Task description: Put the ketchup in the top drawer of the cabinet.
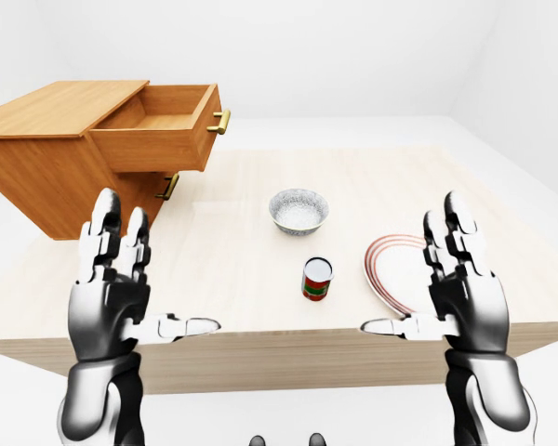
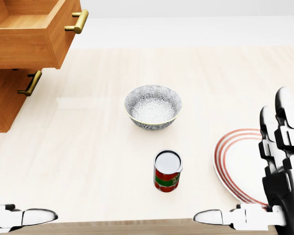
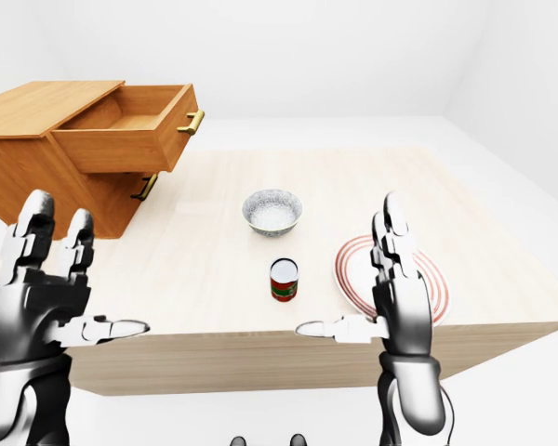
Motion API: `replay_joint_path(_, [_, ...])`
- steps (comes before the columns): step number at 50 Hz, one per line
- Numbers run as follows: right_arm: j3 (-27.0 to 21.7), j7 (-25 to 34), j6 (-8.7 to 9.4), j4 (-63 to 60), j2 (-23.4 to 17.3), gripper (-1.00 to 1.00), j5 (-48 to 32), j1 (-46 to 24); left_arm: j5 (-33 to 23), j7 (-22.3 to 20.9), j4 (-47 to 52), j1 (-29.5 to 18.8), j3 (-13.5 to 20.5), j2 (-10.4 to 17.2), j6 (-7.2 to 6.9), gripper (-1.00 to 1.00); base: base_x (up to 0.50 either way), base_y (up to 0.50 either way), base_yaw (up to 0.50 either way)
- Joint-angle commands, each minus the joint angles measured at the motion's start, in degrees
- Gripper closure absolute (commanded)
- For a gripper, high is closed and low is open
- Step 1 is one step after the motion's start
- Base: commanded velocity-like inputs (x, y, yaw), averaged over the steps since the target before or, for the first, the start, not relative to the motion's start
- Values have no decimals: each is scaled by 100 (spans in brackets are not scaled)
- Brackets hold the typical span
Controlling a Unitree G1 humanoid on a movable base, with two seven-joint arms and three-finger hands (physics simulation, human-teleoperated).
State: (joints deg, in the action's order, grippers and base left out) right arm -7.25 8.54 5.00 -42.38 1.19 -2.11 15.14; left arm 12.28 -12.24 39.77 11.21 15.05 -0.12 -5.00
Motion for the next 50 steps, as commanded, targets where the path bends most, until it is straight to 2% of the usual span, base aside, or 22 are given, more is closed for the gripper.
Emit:
replay_joint_path(1, [-40,216,0,-1227,208,-100,77,424,599,-226,1022,147,716,-98,0,-100,0,0,0])
replay_joint_path(8, [-120,282,0,-1496,260,-100,83,559,753,-329,1290,192,956,-184,0,-100,0,0,0])
replay_joint_path(13, [-116,591,0,-1591,240,-100,36,784,741,-345,1240,164,978,-195,0,-100,0,0,0])
replay_joint_path(24, [-287,834,0,-1760,438,-100,25,953,751,-354,1234,176,1003,-209,0,-100,0,0,0])
replay_joint_path(34, [-125,916,0,-1573,397,-100,-843,1043,767,-372,1210,190,1016,-217,0,-100,0,0,0])
replay_joint_path(40, [-155,1049,0,-1624,468,-100,-734,1077,726,-395,1192,218,960,-240,0,-100,0,46,0])
replay_joint_path(50, [-117,1064,0,-1605,471,-100,-741,1075,876,-393,1321,212,1081,-221,0,-100,0,50,0])
